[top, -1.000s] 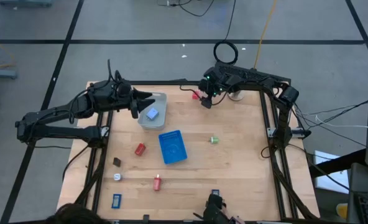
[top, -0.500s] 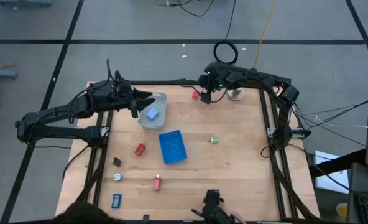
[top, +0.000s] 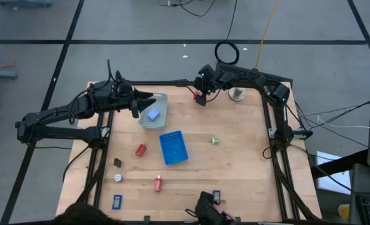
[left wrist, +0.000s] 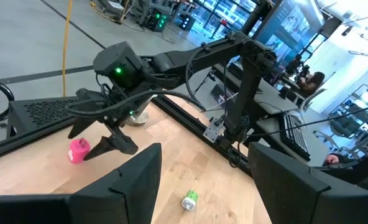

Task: Pick & Place Office items
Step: Put the pink charger adapter into the gray bin

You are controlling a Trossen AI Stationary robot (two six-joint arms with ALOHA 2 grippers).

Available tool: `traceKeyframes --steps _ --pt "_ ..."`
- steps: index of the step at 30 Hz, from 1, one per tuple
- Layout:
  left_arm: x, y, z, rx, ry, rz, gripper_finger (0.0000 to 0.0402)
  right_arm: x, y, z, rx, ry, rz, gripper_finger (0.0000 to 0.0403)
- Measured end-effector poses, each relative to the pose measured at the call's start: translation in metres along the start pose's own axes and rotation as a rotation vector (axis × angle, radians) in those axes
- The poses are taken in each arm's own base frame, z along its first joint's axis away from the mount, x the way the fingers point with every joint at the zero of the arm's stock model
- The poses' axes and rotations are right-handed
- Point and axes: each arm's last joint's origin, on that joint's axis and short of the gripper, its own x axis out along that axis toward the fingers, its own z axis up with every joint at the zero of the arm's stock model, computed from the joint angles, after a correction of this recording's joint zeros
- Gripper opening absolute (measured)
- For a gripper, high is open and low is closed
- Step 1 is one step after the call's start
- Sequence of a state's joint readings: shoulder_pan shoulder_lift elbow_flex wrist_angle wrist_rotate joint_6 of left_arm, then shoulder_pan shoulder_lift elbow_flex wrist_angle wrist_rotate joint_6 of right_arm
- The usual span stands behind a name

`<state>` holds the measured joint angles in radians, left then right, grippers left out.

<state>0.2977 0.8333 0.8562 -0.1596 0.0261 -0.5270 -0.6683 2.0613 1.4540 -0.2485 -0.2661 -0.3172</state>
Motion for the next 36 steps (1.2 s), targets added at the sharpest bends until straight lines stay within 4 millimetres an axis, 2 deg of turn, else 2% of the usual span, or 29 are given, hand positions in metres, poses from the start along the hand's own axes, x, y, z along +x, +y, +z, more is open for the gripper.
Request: traceKeyframes --steps 10,21,27,36 --pt "0.000 0.000 0.000 0.000 0.001 -0.001 0.0244 0.004 0.015 0.004 -0.027 0.001 0.023 0.0297" --pt "0.000 -0.001 -0.001 -0.010 0.015 -0.025 0.0244 0.010 0.017 -0.012 -0.040 0.045 0.002 0.0207" --pt "0.000 -0.003 -0.002 -0.009 0.020 -0.033 0.0244 0.011 0.019 -0.008 -0.052 0.012 -0.005 0.0141" --pt "0.000 -0.003 -0.002 -0.005 0.019 -0.032 0.0244 0.011 0.019 -0.007 -0.001 0.007 -0.019 0.0140"
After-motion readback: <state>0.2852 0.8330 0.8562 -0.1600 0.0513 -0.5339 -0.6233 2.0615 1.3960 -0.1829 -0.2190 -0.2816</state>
